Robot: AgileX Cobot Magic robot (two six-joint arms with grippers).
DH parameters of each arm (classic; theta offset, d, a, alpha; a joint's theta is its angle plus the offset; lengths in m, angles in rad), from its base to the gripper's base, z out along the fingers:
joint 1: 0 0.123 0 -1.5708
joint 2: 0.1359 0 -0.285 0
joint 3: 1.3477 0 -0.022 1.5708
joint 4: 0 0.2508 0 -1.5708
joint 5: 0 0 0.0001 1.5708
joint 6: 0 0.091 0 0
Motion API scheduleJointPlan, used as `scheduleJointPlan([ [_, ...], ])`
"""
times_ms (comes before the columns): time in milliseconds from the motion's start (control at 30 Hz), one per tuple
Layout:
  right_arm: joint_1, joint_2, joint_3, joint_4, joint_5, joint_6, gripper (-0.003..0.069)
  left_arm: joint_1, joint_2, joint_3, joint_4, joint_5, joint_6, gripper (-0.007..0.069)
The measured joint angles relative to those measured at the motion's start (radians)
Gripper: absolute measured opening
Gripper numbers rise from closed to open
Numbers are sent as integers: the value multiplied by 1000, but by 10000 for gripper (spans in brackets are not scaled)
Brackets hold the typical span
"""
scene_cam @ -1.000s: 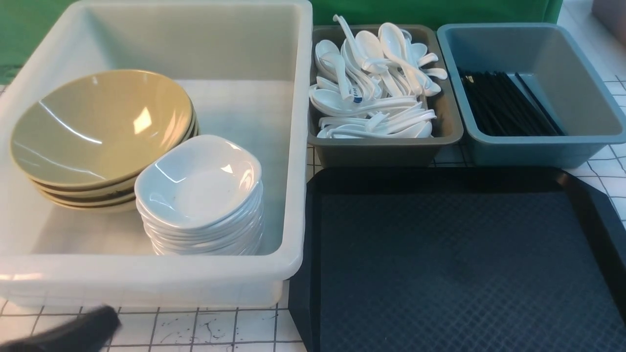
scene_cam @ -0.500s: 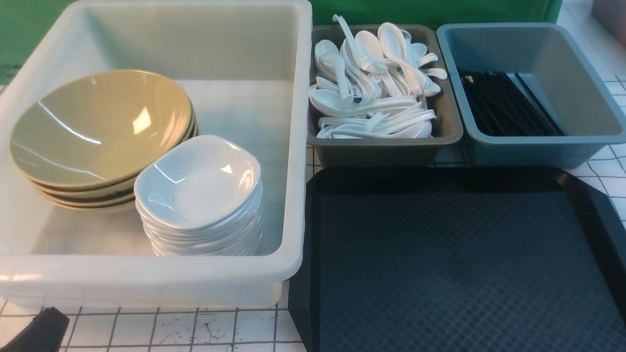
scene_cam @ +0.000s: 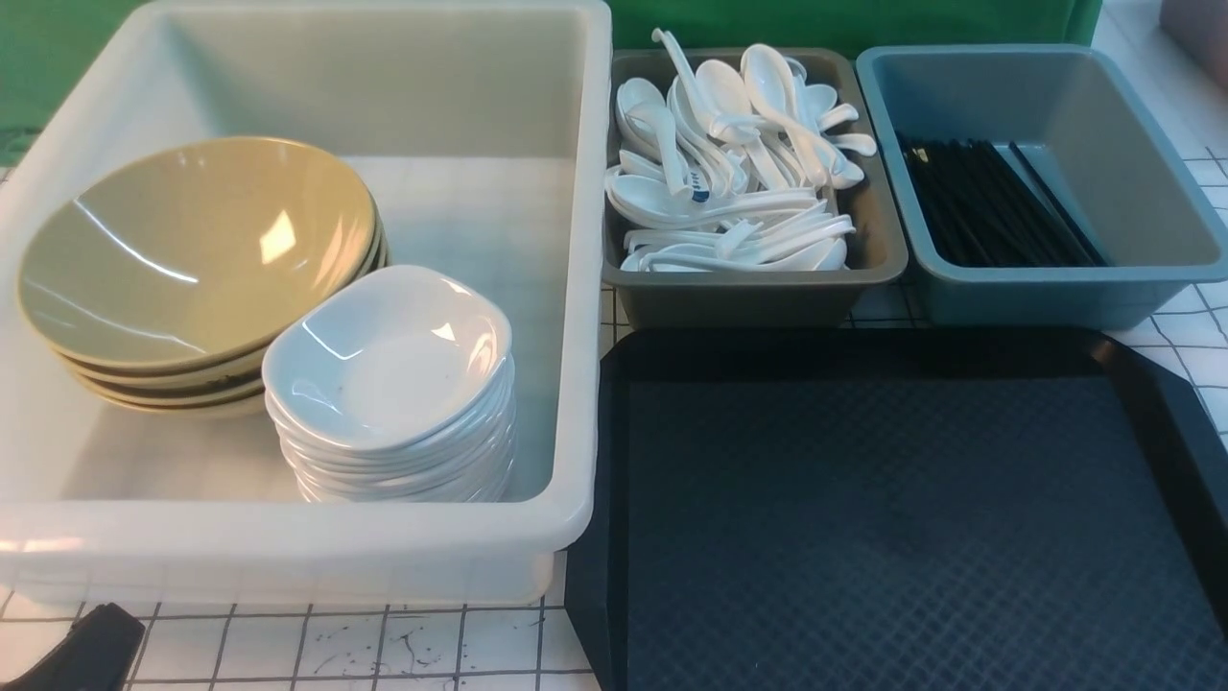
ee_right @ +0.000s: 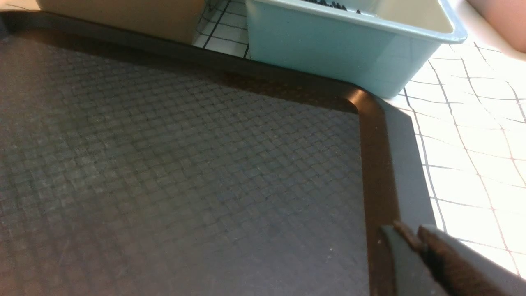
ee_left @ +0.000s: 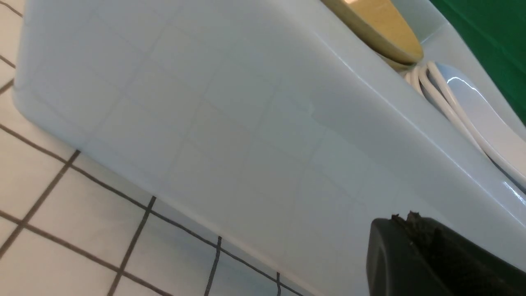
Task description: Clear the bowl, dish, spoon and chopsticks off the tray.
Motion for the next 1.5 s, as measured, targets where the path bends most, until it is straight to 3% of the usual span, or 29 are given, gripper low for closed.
scheduleJointPlan([
  [1500, 0, 0, 0, 0, 1, 0, 129, 0, 0, 0, 0, 1, 0, -1],
])
